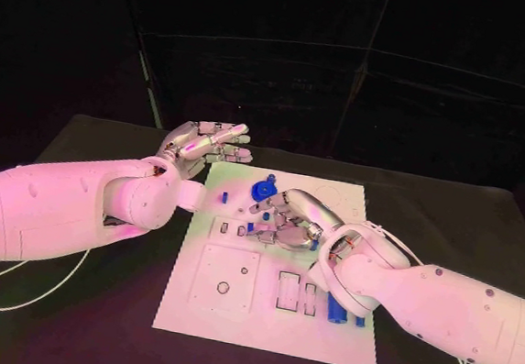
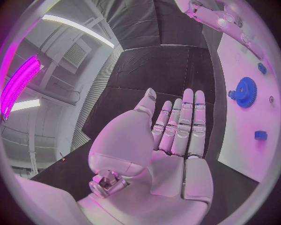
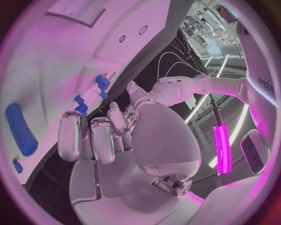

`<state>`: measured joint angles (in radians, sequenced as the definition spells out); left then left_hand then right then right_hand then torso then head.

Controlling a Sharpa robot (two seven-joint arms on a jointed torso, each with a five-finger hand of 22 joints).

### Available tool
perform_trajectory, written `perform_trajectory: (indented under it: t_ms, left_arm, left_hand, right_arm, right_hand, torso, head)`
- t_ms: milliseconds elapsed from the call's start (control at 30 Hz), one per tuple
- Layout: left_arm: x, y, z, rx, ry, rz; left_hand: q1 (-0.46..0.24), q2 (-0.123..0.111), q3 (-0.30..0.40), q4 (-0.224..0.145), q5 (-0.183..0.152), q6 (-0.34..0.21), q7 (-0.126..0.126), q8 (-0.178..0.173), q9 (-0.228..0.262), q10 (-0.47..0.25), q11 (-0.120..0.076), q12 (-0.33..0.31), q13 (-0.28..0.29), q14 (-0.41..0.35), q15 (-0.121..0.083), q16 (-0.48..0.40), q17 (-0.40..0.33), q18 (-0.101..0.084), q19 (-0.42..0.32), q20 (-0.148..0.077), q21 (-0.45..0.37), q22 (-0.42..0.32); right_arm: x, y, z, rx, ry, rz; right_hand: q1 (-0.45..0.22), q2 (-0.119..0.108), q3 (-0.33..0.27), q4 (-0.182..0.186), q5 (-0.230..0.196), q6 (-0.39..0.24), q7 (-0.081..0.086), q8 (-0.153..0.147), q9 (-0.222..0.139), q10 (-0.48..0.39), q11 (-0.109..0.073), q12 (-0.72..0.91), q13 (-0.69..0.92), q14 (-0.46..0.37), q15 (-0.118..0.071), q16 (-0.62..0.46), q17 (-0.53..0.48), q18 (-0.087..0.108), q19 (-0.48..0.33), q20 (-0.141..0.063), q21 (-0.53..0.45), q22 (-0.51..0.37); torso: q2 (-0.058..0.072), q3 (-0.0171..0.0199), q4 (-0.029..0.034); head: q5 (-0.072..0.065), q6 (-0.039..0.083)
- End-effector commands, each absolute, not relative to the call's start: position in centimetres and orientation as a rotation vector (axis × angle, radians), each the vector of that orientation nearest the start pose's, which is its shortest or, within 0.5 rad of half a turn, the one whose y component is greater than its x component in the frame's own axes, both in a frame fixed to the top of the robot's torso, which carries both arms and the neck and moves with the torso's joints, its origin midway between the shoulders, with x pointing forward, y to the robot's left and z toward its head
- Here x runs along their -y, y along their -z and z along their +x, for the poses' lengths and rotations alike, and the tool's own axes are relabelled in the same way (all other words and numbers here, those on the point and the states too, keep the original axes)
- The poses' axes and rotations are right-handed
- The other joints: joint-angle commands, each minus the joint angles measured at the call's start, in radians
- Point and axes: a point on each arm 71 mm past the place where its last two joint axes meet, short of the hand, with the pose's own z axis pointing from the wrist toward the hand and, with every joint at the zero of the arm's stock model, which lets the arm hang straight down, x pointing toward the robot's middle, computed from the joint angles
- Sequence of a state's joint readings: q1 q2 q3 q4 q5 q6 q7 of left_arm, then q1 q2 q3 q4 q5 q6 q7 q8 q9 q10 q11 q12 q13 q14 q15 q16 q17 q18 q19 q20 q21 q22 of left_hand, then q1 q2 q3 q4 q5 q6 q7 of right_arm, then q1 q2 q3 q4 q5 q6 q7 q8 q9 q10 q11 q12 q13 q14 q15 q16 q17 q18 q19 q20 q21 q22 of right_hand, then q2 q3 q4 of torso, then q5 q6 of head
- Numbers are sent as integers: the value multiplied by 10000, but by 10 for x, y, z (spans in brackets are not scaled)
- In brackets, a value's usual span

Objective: Assemble the parts on the task board

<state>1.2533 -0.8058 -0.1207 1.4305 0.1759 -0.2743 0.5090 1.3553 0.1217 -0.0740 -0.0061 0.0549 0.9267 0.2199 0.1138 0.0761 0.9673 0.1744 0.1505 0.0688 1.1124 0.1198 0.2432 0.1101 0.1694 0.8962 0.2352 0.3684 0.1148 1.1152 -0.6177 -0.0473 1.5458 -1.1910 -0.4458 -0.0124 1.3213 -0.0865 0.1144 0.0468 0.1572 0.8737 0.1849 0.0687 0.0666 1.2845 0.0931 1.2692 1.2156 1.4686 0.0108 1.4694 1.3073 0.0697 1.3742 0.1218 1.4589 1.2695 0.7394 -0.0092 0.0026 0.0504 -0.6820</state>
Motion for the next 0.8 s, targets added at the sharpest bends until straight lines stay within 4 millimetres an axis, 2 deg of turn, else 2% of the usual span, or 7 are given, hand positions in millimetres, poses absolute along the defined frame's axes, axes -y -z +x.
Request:
perform_trajectory:
  t_ms: [33,233,367,433,467,500,800]
  left_arm:
    - [-220,180,507,-13877,16261,-10832]
    - [-226,179,508,-14981,15913,-9345]
    - [-227,181,505,-15832,15340,-8457]
    - [-226,184,503,-16582,14845,-8093]
    - [-226,185,502,-17041,14529,-7823]
    - [-226,186,502,-17414,14237,-7566]
    - [-219,191,491,-20679,10581,-3992]
  left_hand:
    - [20,167,46,-76,36,441,-173,97,-5,566,-243,52,-14,709,-269,194,193,159,525,-266,258,88]
    - [-140,244,-63,59,37,1255,-725,193,-12,2789,-1054,575,193,3903,-1227,2155,1561,175,2840,-1219,1794,783]
    - [-288,189,-228,209,92,1605,-1074,66,-1,4114,-1450,1000,660,4197,-1624,9014,8699,104,3763,-1707,3255,1623]
    - [-456,71,-377,317,56,1719,-1117,43,54,4412,-1514,1286,976,4294,-1695,10554,10624,-214,4487,-1787,5335,4223]
    - [-540,10,-461,376,59,1740,-1158,10,92,4436,-1573,1451,1212,4280,-1730,11059,11257,-377,4766,-1805,6313,5420]
    - [-678,-6,-536,471,46,1757,-1149,0,116,4440,-1553,1545,1345,4278,-1715,11354,11657,-461,4905,-1835,6861,6151]
    - [-658,129,-629,537,30,1745,-1172,108,558,3779,-1536,2925,3259,4248,-1720,12378,13145,-649,4830,-1818,8709,8344]
  right_arm:
    - [86,195,445,-16022,-12342,432]
    - [121,163,452,-15675,-12691,1296]
    - [147,145,460,-15363,-12482,1652]
    - [159,136,466,-15256,-12433,1999]
    - [165,132,469,-15211,-12428,2189]
    - [169,129,471,-15188,-12427,2340]
    - [204,120,498,-14770,-12730,4802]
  right_hand:
    - [30,-57,-100,34,77,-25,-13,82,25,-34,30,3,-12,587,74,24,582,-47,-17,56,-26,-16]
    - [259,178,-174,13,495,386,-129,375,94,-39,-74,-21,-59,434,-7,-307,-12,67,-376,6,-254,-535]
    - [468,341,-177,-50,477,570,-198,507,84,-565,-156,-715,-779,7,-98,-1293,-1505,321,-1208,-88,-898,-1818]
    - [501,363,-259,-50,470,599,-229,537,56,-608,-192,-952,-1025,-114,-145,-1816,-2137,429,-1531,-138,-1278,-2426]
    - [551,391,-295,-53,472,600,-209,532,36,-641,-168,-1165,-1246,325,-90,-760,-300,548,-1779,-164,-1621,-2943]
    - [603,413,-326,-35,466,642,-117,535,29,-862,-164,-1612,-1670,1021,51,1014,2635,708,-2091,-119,-2084,-3606]
    - [1117,345,369,239,407,1094,-127,477,33,-2476,27,-8003,-7314,-70,240,35,1627,1121,-5131,187,-6439,-8115]
  torso:
    - [18,12,6]
    - [-20,18,40]
    - [-119,28,7]
    - [-153,44,8]
    - [-165,58,9]
    - [-183,70,11]
    - [-357,168,53]
  head:
    - [93,56]
    - [72,101]
    - [93,79]
    - [91,45]
    - [101,29]
    - [108,10]
    - [102,-72]
